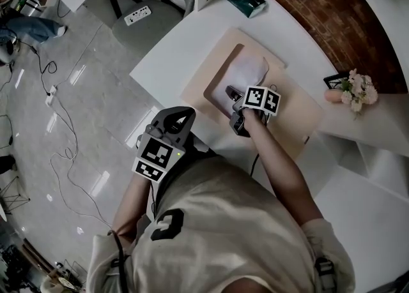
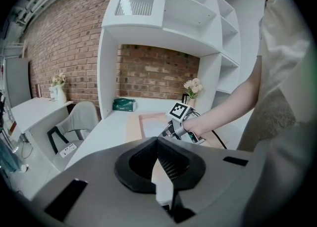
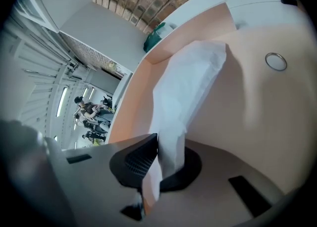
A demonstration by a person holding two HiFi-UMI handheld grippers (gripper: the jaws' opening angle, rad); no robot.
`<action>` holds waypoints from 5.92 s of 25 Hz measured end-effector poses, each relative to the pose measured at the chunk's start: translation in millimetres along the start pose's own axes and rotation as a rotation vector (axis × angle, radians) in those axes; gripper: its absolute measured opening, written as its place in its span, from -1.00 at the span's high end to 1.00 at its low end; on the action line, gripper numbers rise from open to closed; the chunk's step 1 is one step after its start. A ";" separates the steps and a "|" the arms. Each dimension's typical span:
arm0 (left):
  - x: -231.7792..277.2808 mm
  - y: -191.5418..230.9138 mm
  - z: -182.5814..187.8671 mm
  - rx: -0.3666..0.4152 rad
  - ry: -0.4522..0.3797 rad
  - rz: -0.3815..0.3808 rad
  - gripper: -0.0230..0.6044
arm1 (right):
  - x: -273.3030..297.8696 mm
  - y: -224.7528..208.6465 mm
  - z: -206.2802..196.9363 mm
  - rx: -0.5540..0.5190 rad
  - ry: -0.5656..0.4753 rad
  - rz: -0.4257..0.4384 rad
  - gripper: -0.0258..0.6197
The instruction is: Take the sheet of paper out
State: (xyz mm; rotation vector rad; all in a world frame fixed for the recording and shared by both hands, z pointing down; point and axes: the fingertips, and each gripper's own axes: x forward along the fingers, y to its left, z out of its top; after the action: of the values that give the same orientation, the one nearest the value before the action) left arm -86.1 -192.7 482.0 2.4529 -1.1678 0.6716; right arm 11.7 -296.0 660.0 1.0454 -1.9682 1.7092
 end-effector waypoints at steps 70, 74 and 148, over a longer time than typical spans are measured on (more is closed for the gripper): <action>24.9 27.5 -4.9 0.024 0.006 -0.211 0.88 | -8.6 -1.7 -10.1 0.040 0.024 0.067 0.84; 26.8 35.3 -3.7 0.030 0.014 -0.218 0.88 | -9.8 -3.8 -7.0 0.051 0.012 0.061 0.83; 33.2 -50.8 26.5 0.073 0.011 -0.133 0.88 | -42.7 -28.7 -15.2 0.134 0.018 0.221 0.84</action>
State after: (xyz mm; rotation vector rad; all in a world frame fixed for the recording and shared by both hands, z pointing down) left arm -20.6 -195.8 473.2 2.5567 -0.9821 0.6993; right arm 57.6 -268.7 655.1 0.8785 -2.0468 1.9820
